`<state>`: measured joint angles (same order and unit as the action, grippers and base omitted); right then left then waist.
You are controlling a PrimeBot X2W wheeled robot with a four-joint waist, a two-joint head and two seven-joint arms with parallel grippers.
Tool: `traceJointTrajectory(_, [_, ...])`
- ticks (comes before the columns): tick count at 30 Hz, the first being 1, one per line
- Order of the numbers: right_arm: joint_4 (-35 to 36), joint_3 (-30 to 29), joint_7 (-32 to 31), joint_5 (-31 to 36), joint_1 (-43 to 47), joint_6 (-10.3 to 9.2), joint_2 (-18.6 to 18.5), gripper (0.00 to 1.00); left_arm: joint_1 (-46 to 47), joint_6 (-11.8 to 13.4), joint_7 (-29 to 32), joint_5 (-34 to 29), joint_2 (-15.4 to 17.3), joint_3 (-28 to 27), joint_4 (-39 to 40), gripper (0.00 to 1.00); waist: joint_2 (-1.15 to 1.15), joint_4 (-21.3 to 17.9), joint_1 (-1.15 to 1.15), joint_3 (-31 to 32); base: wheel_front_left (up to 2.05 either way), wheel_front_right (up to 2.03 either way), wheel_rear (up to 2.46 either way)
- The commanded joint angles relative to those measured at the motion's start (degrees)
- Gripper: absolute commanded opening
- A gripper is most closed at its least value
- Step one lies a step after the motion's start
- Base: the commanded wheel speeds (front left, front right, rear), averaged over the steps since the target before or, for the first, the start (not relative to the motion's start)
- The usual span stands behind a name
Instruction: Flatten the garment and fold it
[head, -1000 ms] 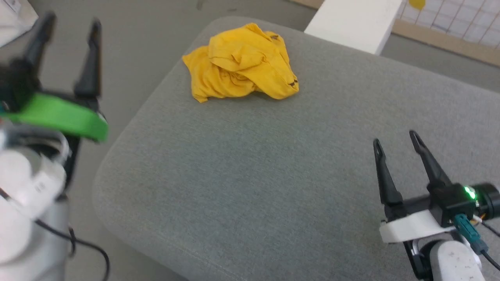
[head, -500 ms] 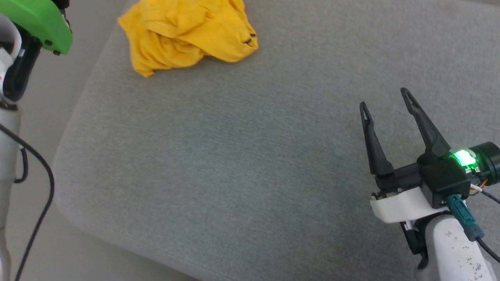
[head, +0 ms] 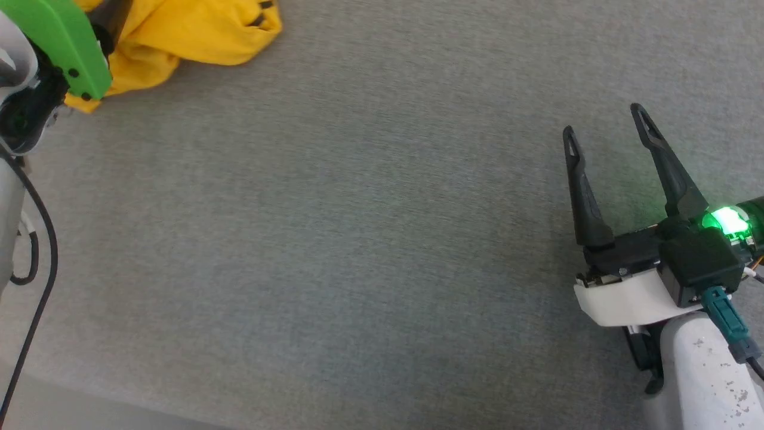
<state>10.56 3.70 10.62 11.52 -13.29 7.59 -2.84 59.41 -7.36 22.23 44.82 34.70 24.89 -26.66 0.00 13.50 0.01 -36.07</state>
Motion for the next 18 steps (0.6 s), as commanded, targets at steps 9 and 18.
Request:
traceJointTrajectory(9, [0.63, -1.09, 0.75, -0.36, -1.07, -0.1, -0.04, 1.0, 0.23, -0.13, 4.35, 3.84, 1.48, 1.91, -5.73, 0.0, 0.0, -4.58, -0.01, -3.27, 0.0, 0.0, 0.0])
traceJointTrajectory(18, [-1.51, -0.6, 1.71, -1.52, -0.98, -0.1, -0.04, 1.0, 1.03, -0.13, 0.91, 3.53, 4.12, 1.4, -5.74, 0.0, 0.0, -3.55, -0.01, 1.88, 0.0, 0.0, 0.0])
